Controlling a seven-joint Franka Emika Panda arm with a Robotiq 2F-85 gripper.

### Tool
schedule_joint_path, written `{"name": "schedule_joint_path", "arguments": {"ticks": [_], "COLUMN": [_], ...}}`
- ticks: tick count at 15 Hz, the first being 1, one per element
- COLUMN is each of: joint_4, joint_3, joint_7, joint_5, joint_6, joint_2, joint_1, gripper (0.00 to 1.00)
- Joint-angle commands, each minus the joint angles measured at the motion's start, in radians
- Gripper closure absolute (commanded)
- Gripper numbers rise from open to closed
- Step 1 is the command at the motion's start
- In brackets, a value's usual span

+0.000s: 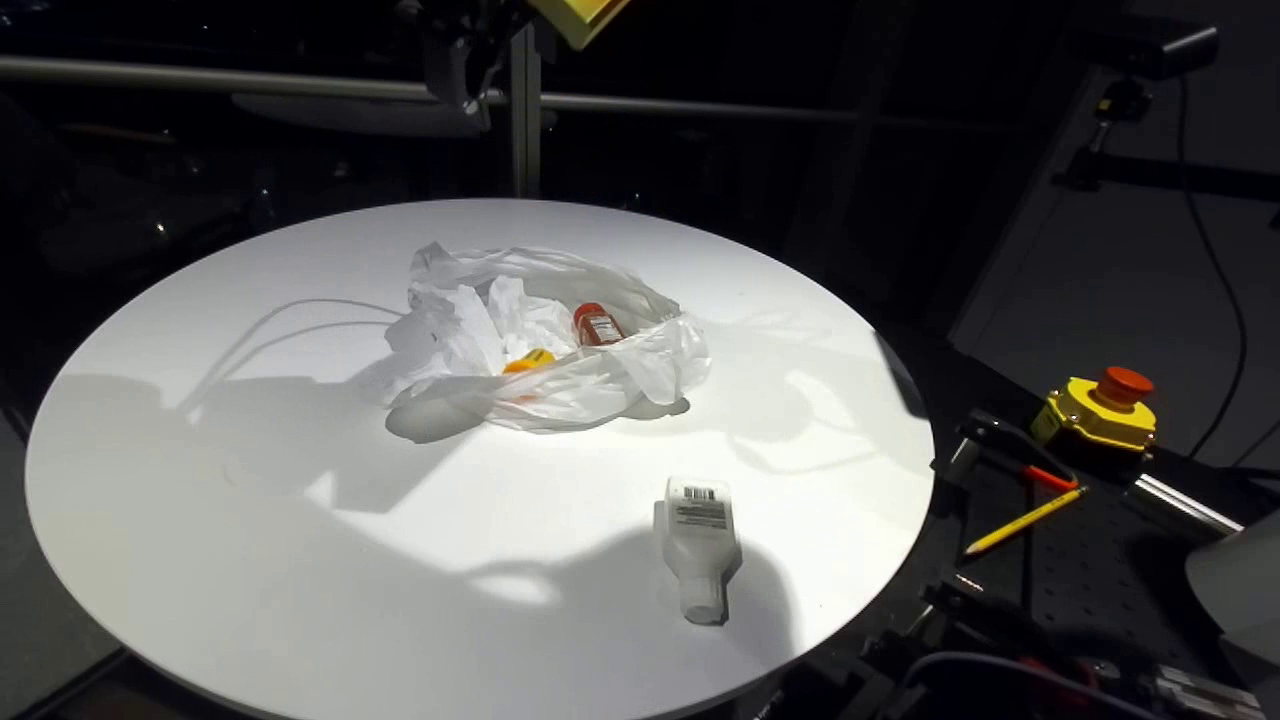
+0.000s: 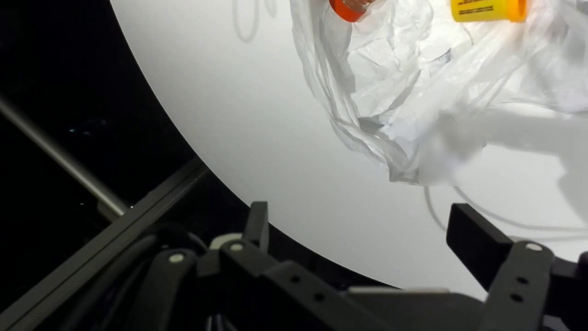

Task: Place the containers on the table inside the white plastic, pull up the plastic bag

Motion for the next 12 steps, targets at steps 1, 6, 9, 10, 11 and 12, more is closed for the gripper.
{"name": "schedule_joint_path", "arguments": {"ticks": [1, 6, 9, 10, 11, 12], "joint_4": [-0.19, -0.451, -0.626, -0.683, -0.74, -0.798], "joint_3": [0.121, 0.202, 0.333, 0.374, 0.428, 0.471], "joint_7": [-0.133, -0.135, -0.142, -0.142, -0.141, -0.146], "joint_5": [0.012, -0.003, -0.003, -0.003, -0.008, -0.004], "joint_6": [0.011, 0.019, 0.014, 0.013, 0.012, 0.008], "joint_2": [-0.141, -0.212, -0.27, -0.282, -0.299, -0.317], "joint_1": [-0.12, -0.191, -0.252, -0.27, -0.299, -0.323], "gripper": [0.0, 0.0, 0.0, 0.0, 0.0, 0.0]}}
